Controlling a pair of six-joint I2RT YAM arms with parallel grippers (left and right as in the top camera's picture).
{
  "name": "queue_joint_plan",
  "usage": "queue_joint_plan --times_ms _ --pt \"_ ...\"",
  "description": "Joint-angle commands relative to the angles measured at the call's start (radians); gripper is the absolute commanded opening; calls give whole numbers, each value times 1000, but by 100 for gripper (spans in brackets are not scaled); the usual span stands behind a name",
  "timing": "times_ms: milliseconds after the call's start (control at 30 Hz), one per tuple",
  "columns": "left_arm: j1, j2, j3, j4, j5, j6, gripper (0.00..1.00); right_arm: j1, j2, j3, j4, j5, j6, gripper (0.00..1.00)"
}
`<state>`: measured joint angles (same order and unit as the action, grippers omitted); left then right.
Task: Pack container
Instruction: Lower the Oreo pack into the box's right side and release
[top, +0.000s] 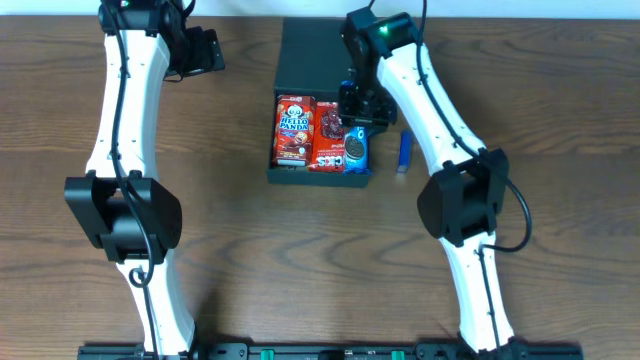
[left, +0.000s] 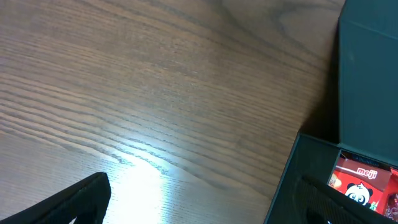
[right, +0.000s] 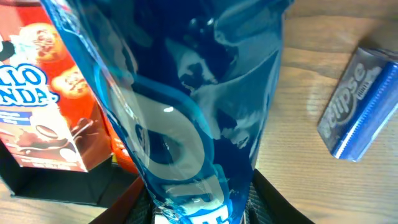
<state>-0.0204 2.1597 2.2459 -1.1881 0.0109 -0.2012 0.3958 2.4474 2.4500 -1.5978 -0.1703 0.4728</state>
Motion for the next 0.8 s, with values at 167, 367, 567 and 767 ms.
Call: queue_joint_plan --times_ms 167,367,567,767 --pt "3 -5 -6 -5 -18 14 95 -17 10 9 -10 -40 -26 43" --pt "3 -5 -6 -6 -18 14 95 -23 10 9 10 -40 -26 85" --pt "3 -5 -6 -5 -18 14 95 -51 9 19 40 -42 -25 82" --pt "3 -5 -6 -5 -18 14 95 -86 9 66 141 -48 -25 17"
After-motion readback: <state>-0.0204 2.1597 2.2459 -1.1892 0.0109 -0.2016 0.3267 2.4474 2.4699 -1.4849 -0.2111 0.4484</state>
